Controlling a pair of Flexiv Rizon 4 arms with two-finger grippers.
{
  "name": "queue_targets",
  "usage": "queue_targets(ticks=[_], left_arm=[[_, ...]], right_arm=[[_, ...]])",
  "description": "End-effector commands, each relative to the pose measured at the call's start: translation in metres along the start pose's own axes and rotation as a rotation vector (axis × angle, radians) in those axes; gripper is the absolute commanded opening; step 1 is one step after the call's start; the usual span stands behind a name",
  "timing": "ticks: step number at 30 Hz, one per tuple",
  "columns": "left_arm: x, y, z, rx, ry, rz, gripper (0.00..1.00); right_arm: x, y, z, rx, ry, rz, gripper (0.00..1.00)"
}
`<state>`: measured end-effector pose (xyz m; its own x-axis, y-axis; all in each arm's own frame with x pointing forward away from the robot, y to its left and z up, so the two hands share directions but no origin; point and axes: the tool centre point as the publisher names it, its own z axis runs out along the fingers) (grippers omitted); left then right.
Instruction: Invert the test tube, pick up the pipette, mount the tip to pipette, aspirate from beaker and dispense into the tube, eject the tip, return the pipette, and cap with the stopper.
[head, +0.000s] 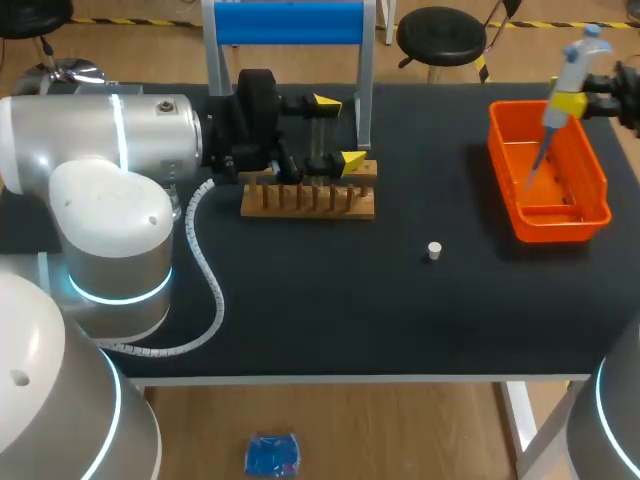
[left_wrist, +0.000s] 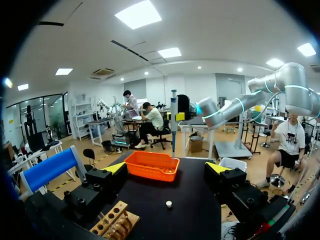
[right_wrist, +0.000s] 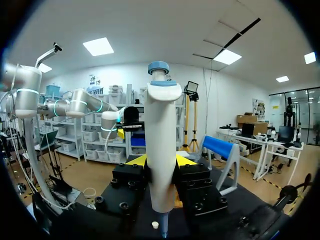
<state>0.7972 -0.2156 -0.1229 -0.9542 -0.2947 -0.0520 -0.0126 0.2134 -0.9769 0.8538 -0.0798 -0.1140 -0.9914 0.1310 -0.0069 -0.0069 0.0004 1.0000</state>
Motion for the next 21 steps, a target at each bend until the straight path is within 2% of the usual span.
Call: queue_targets(ticks=[1, 10, 21], left_arm=[[0.001, 0.0, -0.001, 0.0, -0.001, -0.001, 1.0], [0.001, 0.0, -0.001, 0.0, -0.001, -0.001, 1.0], [0.001, 0.0, -0.001, 0.0, -0.001, -0.001, 1.0]], right_arm=[[-0.003, -0.001, -0.033, 0.003, -0.007, -0.001, 0.0], [-0.034, -0.02, -0.06, -0.016, -0.029, 0.015, 0.0], [-0.067, -0.041, -0.069, -0.02, 0.006, 0.031, 0.0]])
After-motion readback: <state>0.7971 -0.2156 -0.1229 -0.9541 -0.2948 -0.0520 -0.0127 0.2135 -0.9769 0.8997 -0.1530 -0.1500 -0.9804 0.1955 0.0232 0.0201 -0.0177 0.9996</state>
